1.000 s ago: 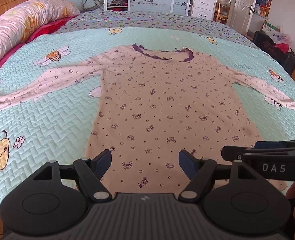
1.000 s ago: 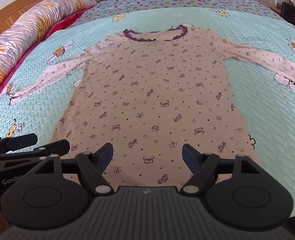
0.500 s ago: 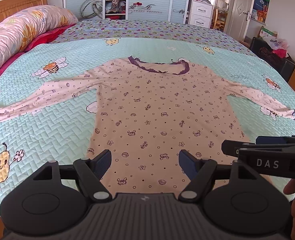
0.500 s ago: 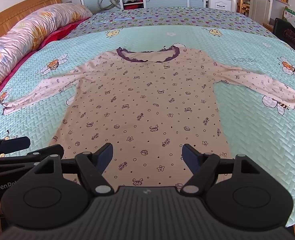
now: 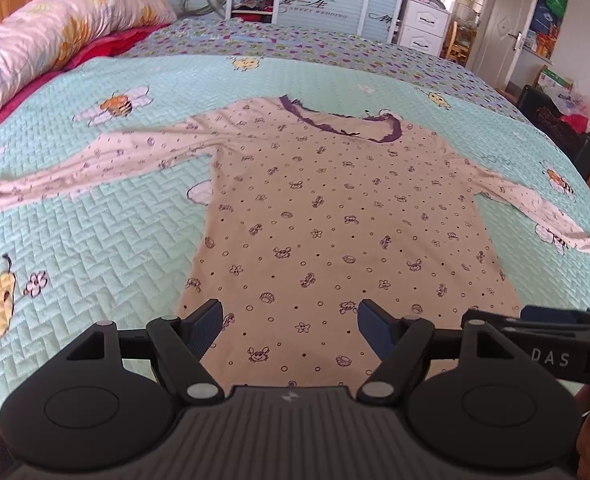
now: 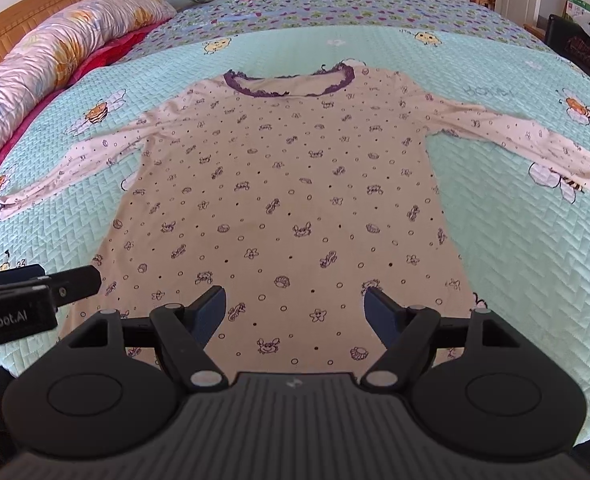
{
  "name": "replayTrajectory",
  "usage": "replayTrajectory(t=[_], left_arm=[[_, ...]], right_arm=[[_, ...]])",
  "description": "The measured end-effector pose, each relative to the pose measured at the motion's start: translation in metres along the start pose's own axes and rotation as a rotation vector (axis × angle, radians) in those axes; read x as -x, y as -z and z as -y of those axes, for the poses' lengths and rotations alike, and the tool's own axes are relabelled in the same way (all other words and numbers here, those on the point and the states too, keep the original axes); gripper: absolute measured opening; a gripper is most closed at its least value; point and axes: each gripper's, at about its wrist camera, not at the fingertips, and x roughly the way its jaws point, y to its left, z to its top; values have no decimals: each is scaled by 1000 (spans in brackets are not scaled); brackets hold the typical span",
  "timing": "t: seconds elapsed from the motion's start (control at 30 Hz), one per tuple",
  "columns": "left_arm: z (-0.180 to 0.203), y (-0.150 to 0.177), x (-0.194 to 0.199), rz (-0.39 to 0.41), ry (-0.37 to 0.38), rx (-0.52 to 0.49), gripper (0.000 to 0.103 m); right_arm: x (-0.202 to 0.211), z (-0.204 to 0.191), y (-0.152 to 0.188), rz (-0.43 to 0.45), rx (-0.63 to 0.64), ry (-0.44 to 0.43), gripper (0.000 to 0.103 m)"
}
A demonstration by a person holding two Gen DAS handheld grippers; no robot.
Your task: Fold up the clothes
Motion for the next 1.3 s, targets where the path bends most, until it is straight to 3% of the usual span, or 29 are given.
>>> replayTrajectory(t=[0.13, 0.3, 0.57, 0.77, 0.87, 1.13, 1.23, 1.3], left_arm=[[-17, 2, -6, -17, -6, 61, 77], [-71, -6, 0, 19, -52, 200, 77], [-194, -28, 8, 110, -115, 558, 77], [-242, -24, -3, 115, -115, 721, 77], [-227, -15, -10, 106, -94, 675, 77], [-110, 11, -56, 17, 29, 295, 77], [-85, 23, -66, 49, 9, 217, 77], [-79, 30, -66, 117, -46, 174, 77]], right_arm=[[-12, 7, 15, -56, -32, -35, 78], [-22, 18, 40, -126, -73, -53, 78], [-20, 30, 57, -123, -109, -105, 78], [-21, 30, 58, -103, -119, -135, 78], [-22, 28, 56, -85, -121, -158, 78], [-41, 6, 17, -18, -80, -173, 78], [-53, -12, -18, 43, -35, -226, 78], [-65, -26, -44, 81, 5, -277, 78]])
